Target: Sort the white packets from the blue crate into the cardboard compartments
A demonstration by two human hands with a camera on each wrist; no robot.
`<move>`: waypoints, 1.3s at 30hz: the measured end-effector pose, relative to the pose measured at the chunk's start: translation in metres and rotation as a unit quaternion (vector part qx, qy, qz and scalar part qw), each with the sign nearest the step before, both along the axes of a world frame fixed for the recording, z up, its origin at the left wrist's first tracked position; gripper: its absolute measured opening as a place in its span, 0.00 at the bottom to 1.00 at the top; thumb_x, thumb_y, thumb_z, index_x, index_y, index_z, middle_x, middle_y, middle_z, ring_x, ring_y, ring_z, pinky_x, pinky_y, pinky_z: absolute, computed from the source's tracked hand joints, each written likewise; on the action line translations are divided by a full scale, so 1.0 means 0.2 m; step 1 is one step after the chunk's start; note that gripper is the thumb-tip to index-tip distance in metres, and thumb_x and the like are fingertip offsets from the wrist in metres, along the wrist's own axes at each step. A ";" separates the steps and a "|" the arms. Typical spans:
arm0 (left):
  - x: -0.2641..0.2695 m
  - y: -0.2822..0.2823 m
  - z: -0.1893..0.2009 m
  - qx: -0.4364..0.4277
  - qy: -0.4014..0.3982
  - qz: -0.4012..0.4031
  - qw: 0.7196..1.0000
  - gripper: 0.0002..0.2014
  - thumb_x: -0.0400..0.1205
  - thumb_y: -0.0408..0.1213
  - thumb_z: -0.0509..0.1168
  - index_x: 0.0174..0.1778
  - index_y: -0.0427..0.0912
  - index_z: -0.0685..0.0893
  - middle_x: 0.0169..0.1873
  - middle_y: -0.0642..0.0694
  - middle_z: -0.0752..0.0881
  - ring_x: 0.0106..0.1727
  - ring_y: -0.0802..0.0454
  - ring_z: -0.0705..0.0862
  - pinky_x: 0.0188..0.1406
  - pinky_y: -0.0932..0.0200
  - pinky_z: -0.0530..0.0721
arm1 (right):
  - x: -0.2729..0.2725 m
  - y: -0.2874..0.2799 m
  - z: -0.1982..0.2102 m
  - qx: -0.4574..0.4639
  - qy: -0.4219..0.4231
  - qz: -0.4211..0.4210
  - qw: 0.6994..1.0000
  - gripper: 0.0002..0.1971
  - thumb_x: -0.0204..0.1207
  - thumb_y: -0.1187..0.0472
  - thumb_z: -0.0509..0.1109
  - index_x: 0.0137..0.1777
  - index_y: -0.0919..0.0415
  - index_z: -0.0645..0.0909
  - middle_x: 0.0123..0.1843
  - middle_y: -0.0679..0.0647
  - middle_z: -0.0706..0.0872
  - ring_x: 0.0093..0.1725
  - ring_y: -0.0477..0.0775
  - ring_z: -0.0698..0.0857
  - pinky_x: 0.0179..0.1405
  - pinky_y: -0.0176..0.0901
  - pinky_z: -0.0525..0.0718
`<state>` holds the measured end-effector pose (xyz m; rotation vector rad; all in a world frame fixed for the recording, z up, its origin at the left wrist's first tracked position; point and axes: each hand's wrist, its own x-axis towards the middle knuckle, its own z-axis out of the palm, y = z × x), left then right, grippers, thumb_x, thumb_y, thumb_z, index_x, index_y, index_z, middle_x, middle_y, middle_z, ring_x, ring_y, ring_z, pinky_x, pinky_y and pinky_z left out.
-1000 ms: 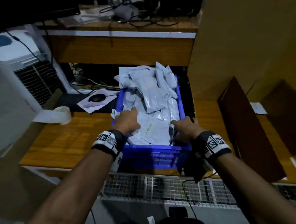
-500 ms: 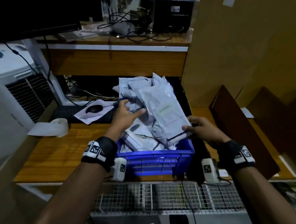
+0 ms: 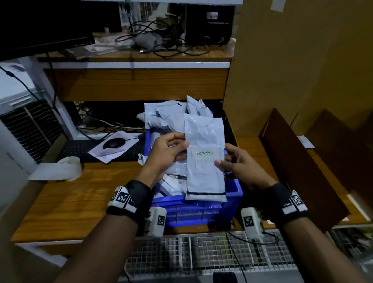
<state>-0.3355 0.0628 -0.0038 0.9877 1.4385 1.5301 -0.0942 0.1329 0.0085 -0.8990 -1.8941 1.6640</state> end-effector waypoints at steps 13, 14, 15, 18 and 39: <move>-0.27 -0.12 -0.17 -0.312 0.562 0.040 0.765 0.13 0.82 0.52 0.74 0.50 0.46 0.87 0.57 0.38 0.88 0.61 0.37 0.85 0.51 0.48 0.84 | -0.03 0.21 -0.13 -0.004 -0.062 -0.087 0.994 0.07 0.90 0.64 0.70 0.63 0.53 0.83 0.61 0.69 0.89 0.48 0.59 0.89 0.35 0.48 0.88; -0.26 -0.12 -0.19 -0.333 0.562 0.044 0.756 0.20 0.83 0.59 0.72 0.51 0.42 0.85 0.57 0.36 0.88 0.61 0.35 0.85 0.48 0.48 0.83 | -0.04 0.22 -0.13 -0.007 -0.065 -0.087 0.994 0.07 0.90 0.64 0.70 0.63 0.54 0.83 0.60 0.67 0.90 0.49 0.59 0.89 0.35 0.48 0.88; -0.24 -0.12 -0.20 -0.356 0.558 0.049 0.748 0.26 0.84 0.64 0.70 0.54 0.40 0.84 0.58 0.34 0.87 0.61 0.34 0.85 0.48 0.48 0.82 | -0.04 0.23 -0.13 -0.011 -0.066 -0.089 0.994 0.07 0.90 0.64 0.70 0.63 0.54 0.83 0.58 0.63 0.91 0.50 0.59 0.89 0.37 0.49 0.88; -0.16 -0.10 -0.25 -0.386 0.496 0.083 0.774 0.46 0.81 0.67 0.72 0.82 0.33 0.69 0.66 0.31 0.84 0.65 0.32 0.85 0.48 0.49 0.81 | -0.07 0.24 -0.13 -0.017 -0.063 -0.095 0.993 0.07 0.90 0.65 0.69 0.64 0.56 0.82 0.55 0.57 0.92 0.50 0.57 0.90 0.40 0.50 0.89; -0.16 -0.11 -0.02 -0.009 0.003 0.059 0.998 0.76 0.66 0.40 0.91 0.87 0.76 0.33 0.85 0.36 0.72 0.76 0.45 0.84 0.73 0.39 0.86 | -0.03 0.32 -0.11 -0.015 -0.005 -0.125 0.992 0.13 0.90 0.65 0.68 0.72 0.54 0.77 0.61 0.60 0.89 0.53 0.57 0.87 0.41 0.45 0.86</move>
